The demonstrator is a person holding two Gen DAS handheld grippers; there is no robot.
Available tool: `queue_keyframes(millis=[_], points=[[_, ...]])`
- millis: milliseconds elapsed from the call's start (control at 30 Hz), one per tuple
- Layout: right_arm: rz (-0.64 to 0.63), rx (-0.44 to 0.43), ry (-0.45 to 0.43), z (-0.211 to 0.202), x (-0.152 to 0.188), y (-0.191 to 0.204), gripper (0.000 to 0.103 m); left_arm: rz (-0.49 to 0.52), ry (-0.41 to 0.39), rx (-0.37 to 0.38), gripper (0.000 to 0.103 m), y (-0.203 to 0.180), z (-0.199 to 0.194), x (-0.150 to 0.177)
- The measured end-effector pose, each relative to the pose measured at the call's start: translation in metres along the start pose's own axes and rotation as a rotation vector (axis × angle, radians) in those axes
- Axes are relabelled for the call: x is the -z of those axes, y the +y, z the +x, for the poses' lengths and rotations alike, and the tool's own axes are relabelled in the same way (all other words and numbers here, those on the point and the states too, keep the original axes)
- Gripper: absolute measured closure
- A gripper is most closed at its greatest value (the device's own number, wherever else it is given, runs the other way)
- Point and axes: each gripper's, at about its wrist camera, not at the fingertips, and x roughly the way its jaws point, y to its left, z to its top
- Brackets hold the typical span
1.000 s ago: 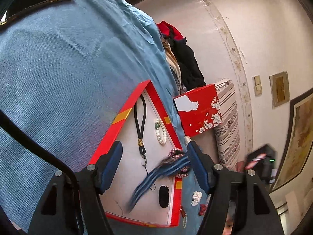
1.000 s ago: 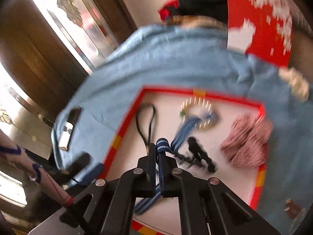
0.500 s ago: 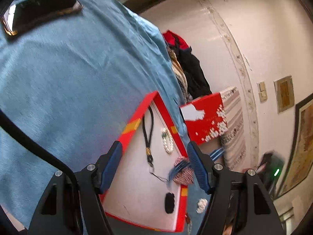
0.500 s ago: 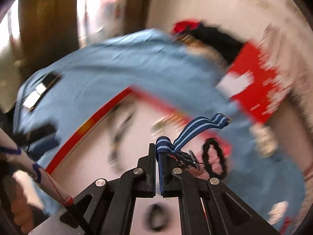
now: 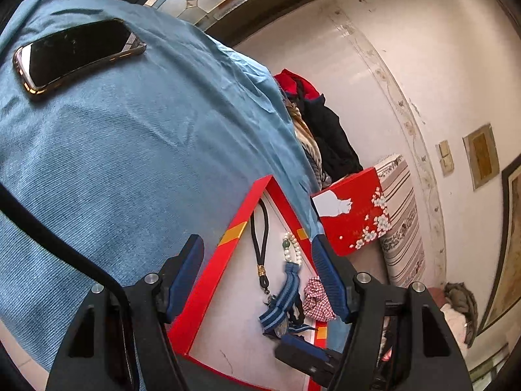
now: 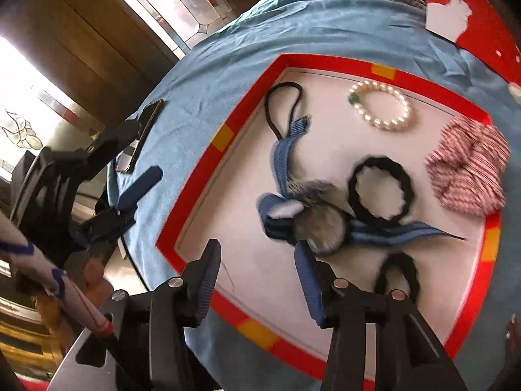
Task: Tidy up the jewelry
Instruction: 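Lower the watch and hair tie into the tray and open both tools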
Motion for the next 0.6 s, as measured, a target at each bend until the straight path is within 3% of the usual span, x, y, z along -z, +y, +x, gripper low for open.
queue_keyframes(millis=[233,300,433,500,600], points=[[0.057,0.117,-0.114,-0.030,-0.011,-0.025,0.056,0.037,-0.005,-0.022,0.035,-0.007,0.001,0.004],[0.080,0.128,-0.130,-0.028,-0.019,-0.028,0.064,0.037,-0.003,-0.028,0.035,-0.007,0.001,0.004],[0.106,0.127,-0.106,0.000,-0.038,-0.023,0.069,0.036,-0.021,-0.041,0.035,-0.007,-0.001,0.003],[0.092,0.094,-0.076,0.016,-0.040,-0.015,0.070,0.035,-0.055,-0.060,0.035,-0.006,-0.007,0.002],[0.093,-0.043,-0.047,0.027,-0.039,-0.005,0.071,0.041,-0.137,-0.111,0.035,-0.007,-0.022,-0.001]])
